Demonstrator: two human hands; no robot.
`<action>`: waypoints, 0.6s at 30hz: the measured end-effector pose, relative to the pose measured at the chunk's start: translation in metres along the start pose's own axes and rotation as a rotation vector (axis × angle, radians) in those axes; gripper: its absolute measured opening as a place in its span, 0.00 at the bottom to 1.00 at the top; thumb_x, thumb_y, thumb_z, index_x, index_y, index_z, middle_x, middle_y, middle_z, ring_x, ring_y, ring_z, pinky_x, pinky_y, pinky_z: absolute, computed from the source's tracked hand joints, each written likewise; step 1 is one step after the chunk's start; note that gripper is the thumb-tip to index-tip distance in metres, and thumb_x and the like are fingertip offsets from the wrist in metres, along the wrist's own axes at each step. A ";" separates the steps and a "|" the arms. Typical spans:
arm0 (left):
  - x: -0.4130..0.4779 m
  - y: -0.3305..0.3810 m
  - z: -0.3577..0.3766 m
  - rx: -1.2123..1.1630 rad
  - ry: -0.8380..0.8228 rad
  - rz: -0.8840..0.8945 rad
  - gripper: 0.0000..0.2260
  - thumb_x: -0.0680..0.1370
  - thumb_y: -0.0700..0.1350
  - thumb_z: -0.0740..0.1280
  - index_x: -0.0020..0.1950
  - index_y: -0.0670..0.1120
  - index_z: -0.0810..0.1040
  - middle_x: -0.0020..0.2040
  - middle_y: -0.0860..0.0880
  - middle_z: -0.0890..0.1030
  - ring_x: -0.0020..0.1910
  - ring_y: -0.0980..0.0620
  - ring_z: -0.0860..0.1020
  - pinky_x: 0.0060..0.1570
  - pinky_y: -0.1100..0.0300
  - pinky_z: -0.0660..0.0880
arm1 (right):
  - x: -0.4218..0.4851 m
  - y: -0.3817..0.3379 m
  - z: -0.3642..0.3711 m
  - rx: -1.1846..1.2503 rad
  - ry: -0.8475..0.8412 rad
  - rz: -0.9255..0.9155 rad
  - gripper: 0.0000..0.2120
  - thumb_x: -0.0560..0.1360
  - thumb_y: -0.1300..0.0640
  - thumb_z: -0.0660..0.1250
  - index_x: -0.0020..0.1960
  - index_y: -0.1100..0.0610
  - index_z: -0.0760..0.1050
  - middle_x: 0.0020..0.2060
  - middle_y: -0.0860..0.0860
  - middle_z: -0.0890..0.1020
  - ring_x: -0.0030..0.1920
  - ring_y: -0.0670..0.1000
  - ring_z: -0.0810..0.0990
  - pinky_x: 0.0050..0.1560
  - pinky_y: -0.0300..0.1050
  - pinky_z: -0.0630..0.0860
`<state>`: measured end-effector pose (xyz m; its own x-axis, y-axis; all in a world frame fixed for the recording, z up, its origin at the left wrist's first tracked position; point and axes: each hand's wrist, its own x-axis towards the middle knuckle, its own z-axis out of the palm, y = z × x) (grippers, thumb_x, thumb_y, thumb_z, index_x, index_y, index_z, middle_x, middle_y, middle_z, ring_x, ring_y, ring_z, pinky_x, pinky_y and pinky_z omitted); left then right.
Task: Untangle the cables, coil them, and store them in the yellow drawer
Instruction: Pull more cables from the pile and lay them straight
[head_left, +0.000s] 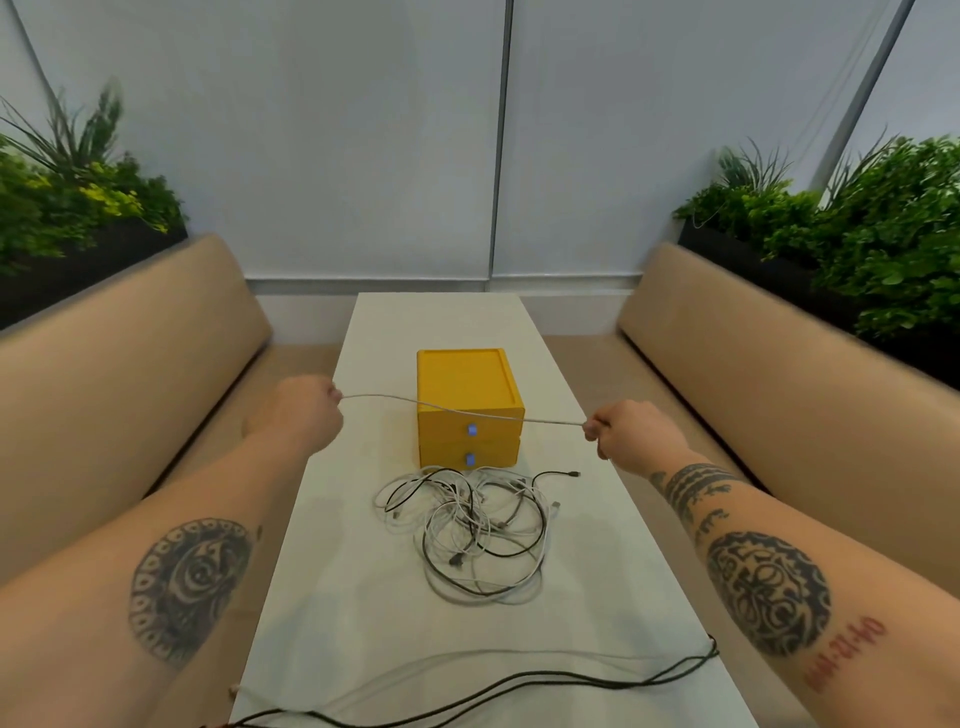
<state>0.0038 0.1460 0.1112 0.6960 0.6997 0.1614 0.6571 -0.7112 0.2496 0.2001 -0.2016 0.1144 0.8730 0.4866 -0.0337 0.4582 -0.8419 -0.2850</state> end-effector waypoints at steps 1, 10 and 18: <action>0.001 0.013 -0.003 0.003 0.027 0.046 0.11 0.81 0.49 0.57 0.56 0.50 0.78 0.59 0.46 0.78 0.54 0.40 0.76 0.51 0.50 0.74 | -0.001 -0.004 0.000 -0.016 -0.009 -0.014 0.11 0.81 0.47 0.61 0.49 0.47 0.81 0.42 0.45 0.84 0.48 0.50 0.81 0.50 0.46 0.78; -0.025 0.132 -0.017 -0.066 -0.245 0.662 0.18 0.82 0.55 0.62 0.72 0.59 0.72 0.73 0.58 0.72 0.70 0.52 0.72 0.62 0.56 0.70 | -0.001 -0.085 -0.004 0.164 -0.052 -0.273 0.12 0.80 0.49 0.63 0.40 0.48 0.80 0.35 0.46 0.85 0.38 0.43 0.80 0.37 0.40 0.73; -0.021 0.124 -0.015 -0.298 -0.284 0.533 0.12 0.83 0.51 0.61 0.43 0.56 0.80 0.38 0.58 0.76 0.38 0.58 0.74 0.42 0.57 0.71 | -0.008 -0.098 -0.028 0.319 -0.081 -0.381 0.14 0.82 0.50 0.62 0.40 0.48 0.81 0.33 0.45 0.85 0.27 0.35 0.74 0.31 0.34 0.67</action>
<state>0.0662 0.0437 0.1530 0.9789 0.1844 0.0880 0.1234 -0.8768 0.4648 0.1525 -0.1296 0.1694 0.6321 0.7727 0.0587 0.6569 -0.4942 -0.5694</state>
